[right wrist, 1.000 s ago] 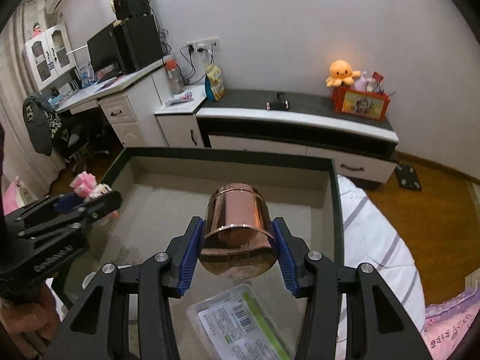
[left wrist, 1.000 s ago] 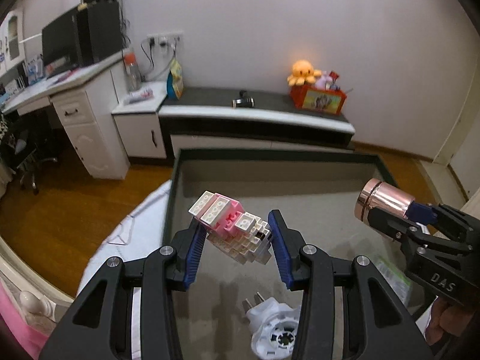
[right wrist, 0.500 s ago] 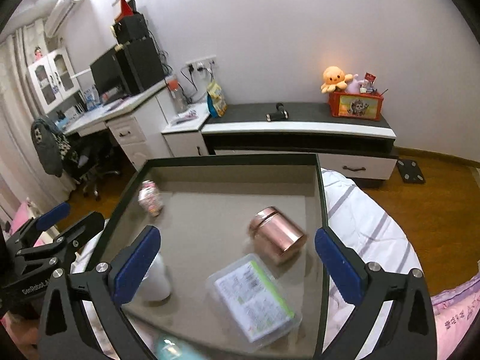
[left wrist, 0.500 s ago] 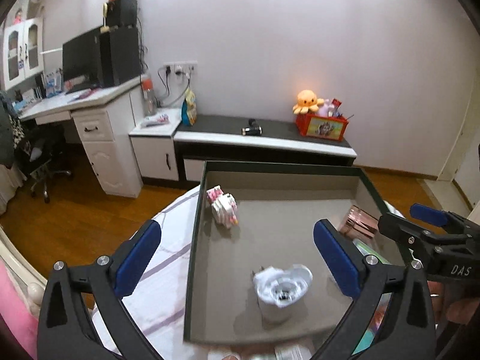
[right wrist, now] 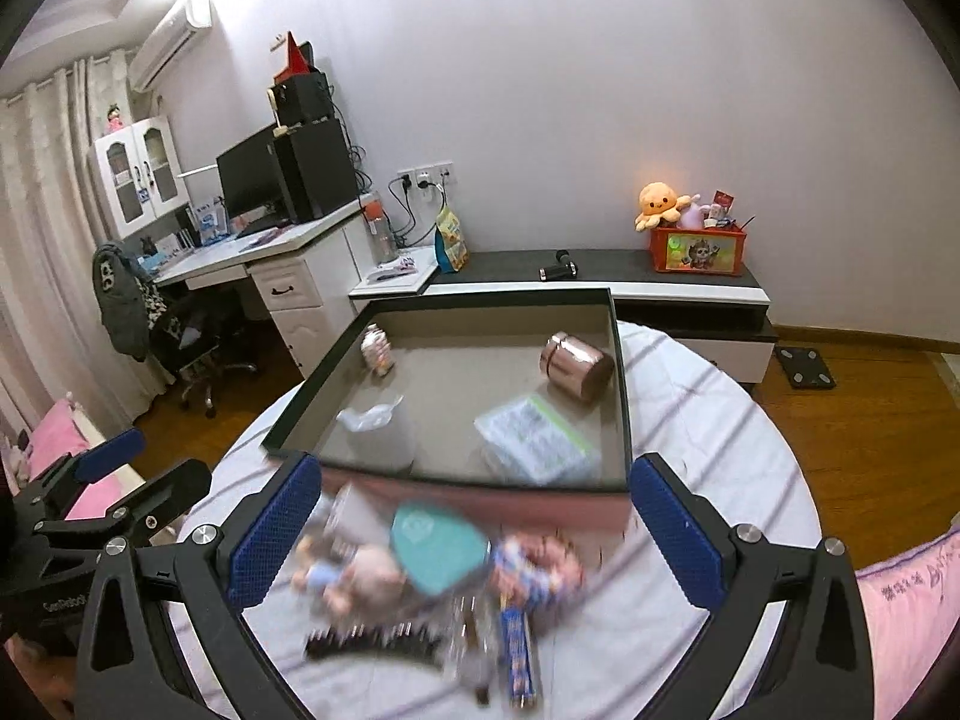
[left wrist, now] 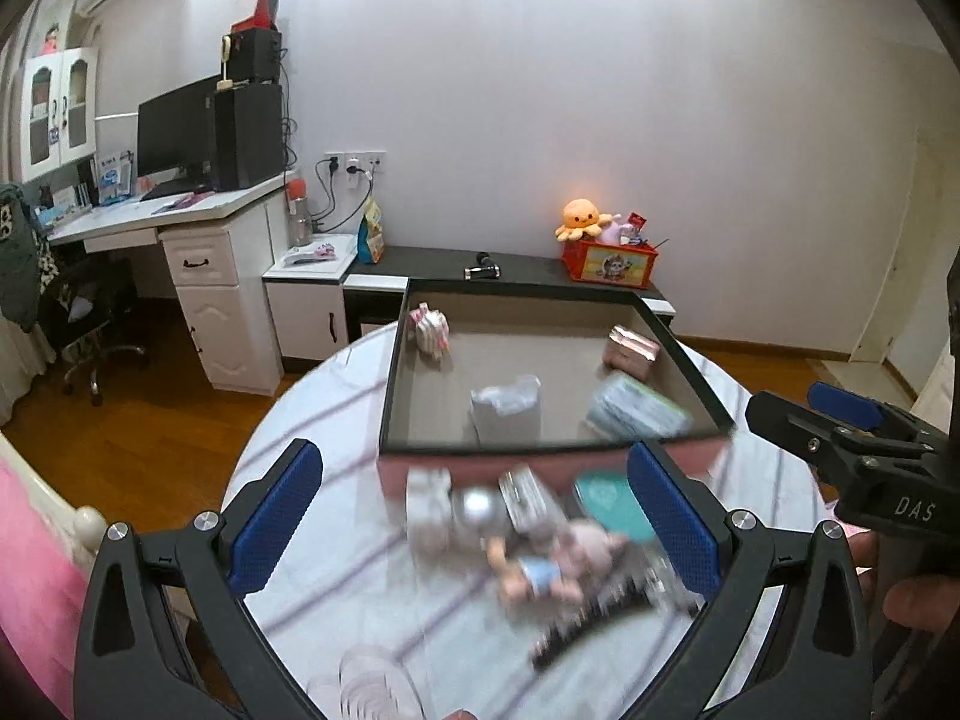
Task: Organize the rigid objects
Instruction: 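Grasp the black hair clip with the left gripper while the right grasps the blue stick package, then lower the hair clip and stick package into the pink box and release both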
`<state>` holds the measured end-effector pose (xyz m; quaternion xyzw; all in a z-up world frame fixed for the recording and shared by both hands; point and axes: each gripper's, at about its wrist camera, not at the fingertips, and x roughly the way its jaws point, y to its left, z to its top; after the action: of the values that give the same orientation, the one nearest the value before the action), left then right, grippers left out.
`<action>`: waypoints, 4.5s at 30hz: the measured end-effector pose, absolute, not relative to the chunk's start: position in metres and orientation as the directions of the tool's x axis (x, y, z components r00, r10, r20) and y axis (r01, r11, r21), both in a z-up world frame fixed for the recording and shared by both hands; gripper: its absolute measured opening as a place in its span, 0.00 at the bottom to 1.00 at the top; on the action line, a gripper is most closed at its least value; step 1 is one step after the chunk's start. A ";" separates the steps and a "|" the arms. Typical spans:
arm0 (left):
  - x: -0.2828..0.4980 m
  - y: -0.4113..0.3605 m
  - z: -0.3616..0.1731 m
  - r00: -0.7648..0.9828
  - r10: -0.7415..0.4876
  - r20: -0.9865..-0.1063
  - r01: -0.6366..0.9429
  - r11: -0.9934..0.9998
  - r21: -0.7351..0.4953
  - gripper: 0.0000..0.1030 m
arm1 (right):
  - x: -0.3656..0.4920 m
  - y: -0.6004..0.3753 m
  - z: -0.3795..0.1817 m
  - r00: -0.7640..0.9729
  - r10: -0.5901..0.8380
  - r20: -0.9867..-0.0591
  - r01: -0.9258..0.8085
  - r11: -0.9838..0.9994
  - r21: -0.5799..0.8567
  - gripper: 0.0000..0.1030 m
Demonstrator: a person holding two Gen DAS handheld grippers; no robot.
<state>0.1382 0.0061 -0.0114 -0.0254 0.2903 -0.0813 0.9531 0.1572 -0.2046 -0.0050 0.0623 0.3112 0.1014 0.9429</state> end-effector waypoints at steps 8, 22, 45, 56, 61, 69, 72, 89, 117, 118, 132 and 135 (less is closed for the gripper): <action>0.069 0.010 -0.023 0.844 -0.137 -0.518 0.102 0.990 -0.095 1.00 | 0.090 -0.216 -0.021 0.803 0.192 -0.564 -0.109 0.978 0.178 1.00; 0.038 0.001 -0.053 0.819 -0.136 -0.557 0.104 0.991 -0.090 1.00 | 0.058 -0.204 -0.047 0.784 0.169 -0.597 -0.107 0.984 0.139 1.00; 0.097 -0.039 -0.116 0.671 -0.188 -0.717 0.202 0.977 -0.067 1.00 | 0.103 -0.227 -0.100 0.683 0.095 -0.724 -0.056 0.995 0.079 1.00; 0.131 -0.057 -0.137 0.579 -0.244 -0.778 0.266 0.959 -0.103 0.98 | 0.128 -0.230 -0.119 0.637 0.103 -0.764 -0.090 0.994 0.060 0.69; 0.135 -0.067 -0.135 0.564 -0.263 -0.782 0.314 0.945 -0.091 0.84 | 0.132 -0.223 -0.123 0.628 0.116 -0.769 -0.125 0.991 0.047 0.59; 0.133 -0.084 -0.133 0.556 -0.286 -0.780 0.381 0.922 -0.066 0.45 | 0.144 -0.218 -0.125 0.626 0.118 -0.771 -0.155 0.988 0.026 0.50; 0.131 -0.087 -0.132 0.555 -0.297 -0.777 0.388 0.919 -0.074 0.31 | 0.146 -0.216 -0.126 0.628 0.112 -0.770 -0.159 0.987 0.014 0.46; 0.127 -0.101 -0.135 0.551 -0.312 -0.774 0.432 0.900 -0.056 0.22 | 0.149 -0.214 -0.125 0.618 0.154 -0.771 -0.175 0.983 0.055 0.16; 0.085 -0.058 -0.098 0.622 -0.363 -0.694 0.387 0.913 -0.130 0.18 | 0.101 -0.224 -0.089 0.665 0.256 -0.701 -0.208 0.966 0.156 0.15; 0.085 -0.058 -0.097 0.624 -0.363 -0.692 0.387 0.913 -0.130 0.18 | 0.101 -0.224 -0.089 0.666 0.257 -0.700 -0.209 0.965 0.156 0.15; 0.089 -0.058 -0.106 0.610 -0.358 -0.707 0.375 0.916 -0.140 0.18 | 0.135 -0.217 -0.114 0.643 0.258 -0.721 -0.191 0.966 0.174 0.16; 0.089 -0.055 -0.105 0.614 -0.356 -0.704 0.370 0.918 -0.141 0.18 | 0.133 -0.215 -0.112 0.651 0.253 -0.715 -0.193 0.967 0.167 0.15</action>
<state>0.0893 -0.0555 -0.1048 0.0093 0.3899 -0.2020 0.8984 0.1325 -0.2148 -0.1121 0.0377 0.3989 0.1230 0.9079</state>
